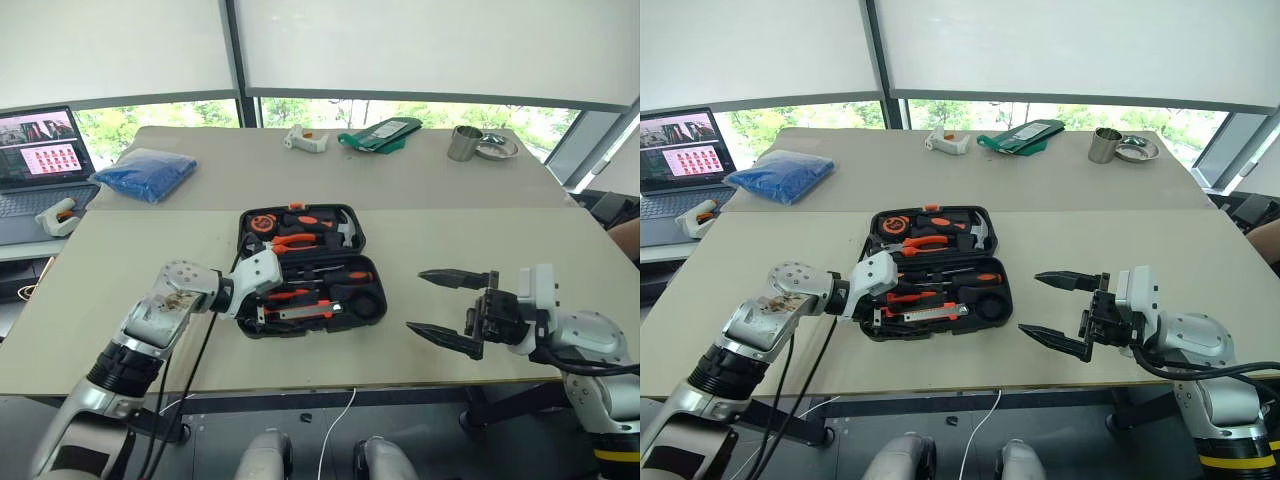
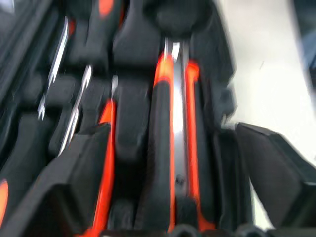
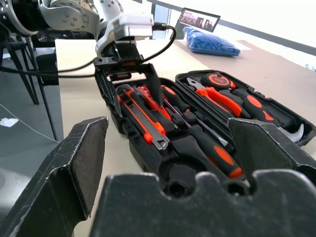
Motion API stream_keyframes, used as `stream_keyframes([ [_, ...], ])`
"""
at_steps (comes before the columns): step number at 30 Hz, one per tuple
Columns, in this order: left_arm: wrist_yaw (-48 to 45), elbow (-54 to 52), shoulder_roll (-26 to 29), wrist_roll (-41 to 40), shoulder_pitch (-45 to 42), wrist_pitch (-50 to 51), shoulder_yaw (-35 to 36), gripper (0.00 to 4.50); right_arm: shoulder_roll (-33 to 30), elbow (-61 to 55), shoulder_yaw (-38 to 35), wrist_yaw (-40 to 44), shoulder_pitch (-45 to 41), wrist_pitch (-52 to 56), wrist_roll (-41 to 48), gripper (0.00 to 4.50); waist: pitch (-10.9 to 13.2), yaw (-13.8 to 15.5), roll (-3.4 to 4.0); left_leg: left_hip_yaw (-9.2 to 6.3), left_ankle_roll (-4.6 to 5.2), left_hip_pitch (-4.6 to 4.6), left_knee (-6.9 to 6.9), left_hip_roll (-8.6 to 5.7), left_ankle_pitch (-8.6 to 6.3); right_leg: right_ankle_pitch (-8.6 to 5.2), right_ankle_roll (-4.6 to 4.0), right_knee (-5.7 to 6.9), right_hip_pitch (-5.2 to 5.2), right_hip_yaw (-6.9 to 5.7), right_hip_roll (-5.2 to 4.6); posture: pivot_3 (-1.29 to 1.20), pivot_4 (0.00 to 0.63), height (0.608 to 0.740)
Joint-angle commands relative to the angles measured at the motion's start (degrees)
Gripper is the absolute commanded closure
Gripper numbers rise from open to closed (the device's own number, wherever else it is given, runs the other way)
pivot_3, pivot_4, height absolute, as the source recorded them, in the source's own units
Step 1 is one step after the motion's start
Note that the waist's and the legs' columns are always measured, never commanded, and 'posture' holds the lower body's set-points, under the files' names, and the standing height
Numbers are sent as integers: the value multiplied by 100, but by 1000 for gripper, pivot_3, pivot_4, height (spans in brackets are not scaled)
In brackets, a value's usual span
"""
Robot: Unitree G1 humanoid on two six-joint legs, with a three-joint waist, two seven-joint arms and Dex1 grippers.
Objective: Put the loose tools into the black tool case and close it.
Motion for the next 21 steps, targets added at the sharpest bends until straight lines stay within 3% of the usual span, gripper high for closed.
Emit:
stream_keyframes([
  [1, 51, 99, -84, -244, 25, -648, 459, 288, 14, -137, -41, -1, -100, 55, 51, 0, 0, -12, 0, 0, 0, 1, 0, 1, 0, 2, 2, 1, 0, 0, 2, 0, 150, 740],
  [2, 115, 178, -169, -329, 46, -691, 566, 288, 27, -123, -28, -1, -122, 62, 42, 0, 0, -17, 0, 1, 0, 1, 0, 2, 0, 2, 3, 2, -1, 0, 3, 0, 150, 740],
  [5, -24, 324, -172, -364, 205, -1038, 617, 1079, 67, -91, 3, -2, -162, 65, 19, 0, -1, -32, 1, 2, 0, 2, 0, 4, 0, 8, 11, 5, -2, 0, 5, 0, 150, 740],
  [14, -127, 427, -213, -76, 685, -1856, 328, 4488, 187, -70, 10, -28, -74, -15, -93, 0, -1, 2, 1, 6, 0, 2, 0, 2, 0, 0, -4, 2, 1, -1, -1, 0, 150, 740],
  [21, 238, 857, -329, 385, 630, -1765, 33, 4488, 73, -316, -85, -31, 159, 174, 17, 0, -2, -5, 3, 5, 0, 5, 1, 3, 0, 4, 4, 4, 3, -1, 2, 0, 150, 740],
])
